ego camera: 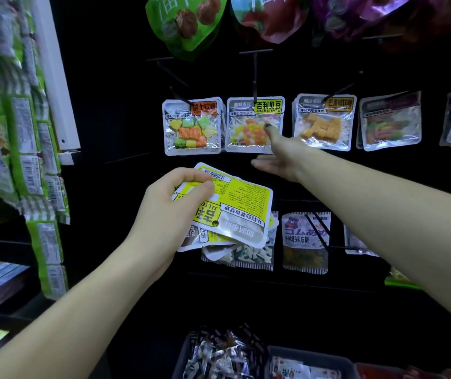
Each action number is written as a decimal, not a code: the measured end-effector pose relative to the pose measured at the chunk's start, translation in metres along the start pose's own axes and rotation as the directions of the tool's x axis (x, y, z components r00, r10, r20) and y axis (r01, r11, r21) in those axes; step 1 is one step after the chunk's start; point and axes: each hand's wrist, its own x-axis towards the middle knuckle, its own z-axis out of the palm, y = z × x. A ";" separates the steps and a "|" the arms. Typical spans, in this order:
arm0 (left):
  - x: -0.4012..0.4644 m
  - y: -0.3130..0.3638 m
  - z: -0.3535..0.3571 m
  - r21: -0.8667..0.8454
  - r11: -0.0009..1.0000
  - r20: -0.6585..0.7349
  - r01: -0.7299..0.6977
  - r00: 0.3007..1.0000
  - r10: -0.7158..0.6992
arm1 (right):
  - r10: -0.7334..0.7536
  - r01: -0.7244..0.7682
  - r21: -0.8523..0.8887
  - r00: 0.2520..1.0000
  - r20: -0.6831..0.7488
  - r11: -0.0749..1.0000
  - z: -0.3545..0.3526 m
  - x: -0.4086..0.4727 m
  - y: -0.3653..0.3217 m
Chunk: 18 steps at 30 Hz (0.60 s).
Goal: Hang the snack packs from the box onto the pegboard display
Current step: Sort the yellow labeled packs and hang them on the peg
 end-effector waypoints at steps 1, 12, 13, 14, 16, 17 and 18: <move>-0.002 0.001 0.001 -0.001 1.000 0.001 0.007 1.000 -0.007 | 0.030 -0.030 -0.026 0.999 0.018 0.999 -0.004 -0.006 0.003; -0.027 0.009 0.016 -0.034 0.995 -0.039 0.095 0.995 -0.097 | 0.168 0.016 -0.359 0.864 0.475 0.933 -0.043 -0.119 0.026; -0.030 0.010 0.018 -0.047 0.992 -0.038 0.118 0.992 -0.120 | 0.164 0.022 -0.363 0.865 0.474 0.931 -0.045 -0.124 0.028; -0.032 0.010 0.020 -0.069 0.988 -0.038 0.135 0.990 -0.138 | 0.153 0.019 -0.350 0.877 0.456 0.936 -0.047 -0.126 0.031; -0.035 0.011 0.023 -0.103 0.977 -0.011 0.188 0.982 -0.190 | 0.137 -0.005 -0.296 0.894 0.427 0.955 -0.049 -0.132 0.033; -0.037 0.011 0.024 -0.127 0.968 -0.002 0.217 0.976 -0.219 | 0.127 -0.008 -0.269 0.896 0.425 0.963 -0.050 -0.135 0.034; -0.037 0.011 0.024 -0.148 0.960 0.005 0.236 0.971 -0.238 | 0.095 0.023 -0.261 0.897 0.431 0.965 -0.053 -0.139 0.036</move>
